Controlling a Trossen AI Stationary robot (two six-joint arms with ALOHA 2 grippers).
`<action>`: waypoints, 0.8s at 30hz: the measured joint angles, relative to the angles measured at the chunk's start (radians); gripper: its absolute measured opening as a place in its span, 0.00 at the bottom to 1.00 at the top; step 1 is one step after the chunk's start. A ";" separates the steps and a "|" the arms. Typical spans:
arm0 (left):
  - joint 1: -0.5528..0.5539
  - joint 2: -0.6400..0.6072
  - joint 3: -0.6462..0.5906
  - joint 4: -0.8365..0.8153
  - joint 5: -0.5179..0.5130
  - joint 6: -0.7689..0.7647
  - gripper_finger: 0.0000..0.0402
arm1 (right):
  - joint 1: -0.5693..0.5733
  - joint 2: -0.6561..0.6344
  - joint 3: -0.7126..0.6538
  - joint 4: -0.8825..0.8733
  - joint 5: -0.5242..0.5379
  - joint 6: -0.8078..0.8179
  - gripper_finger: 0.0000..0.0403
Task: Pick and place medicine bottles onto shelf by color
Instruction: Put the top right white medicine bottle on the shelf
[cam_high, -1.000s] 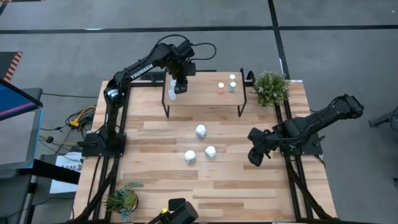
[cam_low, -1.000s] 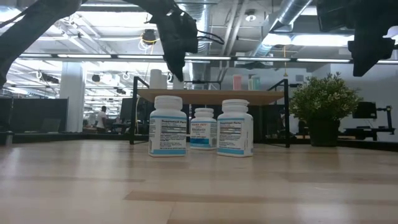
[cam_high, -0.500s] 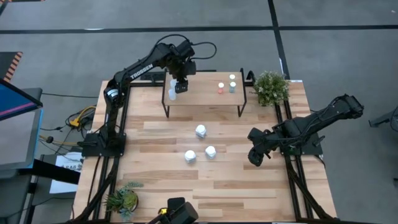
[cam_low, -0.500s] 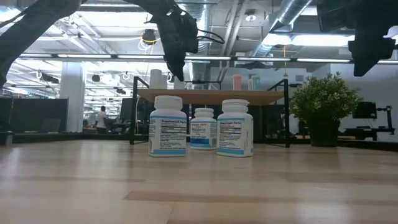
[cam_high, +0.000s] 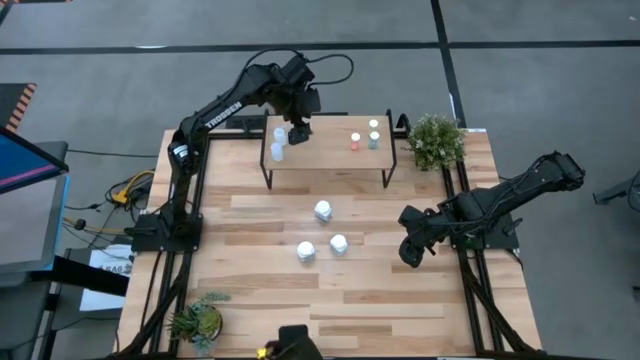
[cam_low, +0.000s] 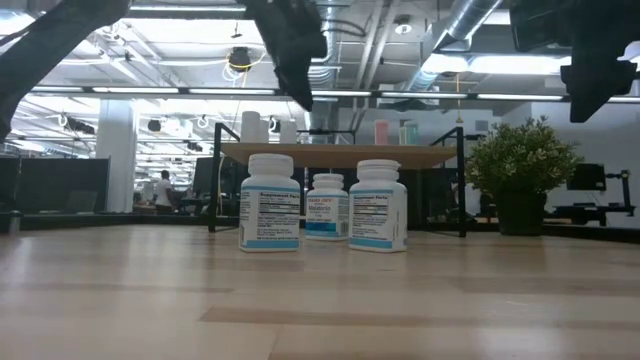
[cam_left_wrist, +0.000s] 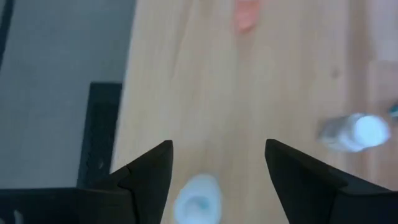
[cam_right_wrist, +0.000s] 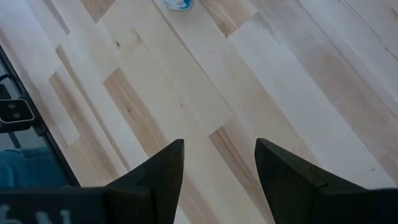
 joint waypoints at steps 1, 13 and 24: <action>-0.010 0.000 0.013 -0.007 0.015 -0.004 0.60 | 0.000 0.000 0.000 0.000 0.000 0.000 0.54; -0.184 -0.013 0.048 -0.264 0.092 -0.048 0.60 | 0.000 0.002 0.000 0.005 0.000 0.000 0.54; -0.280 -0.099 -0.077 -0.260 0.118 -0.153 0.60 | -0.006 0.055 -0.001 0.131 0.004 -0.159 0.54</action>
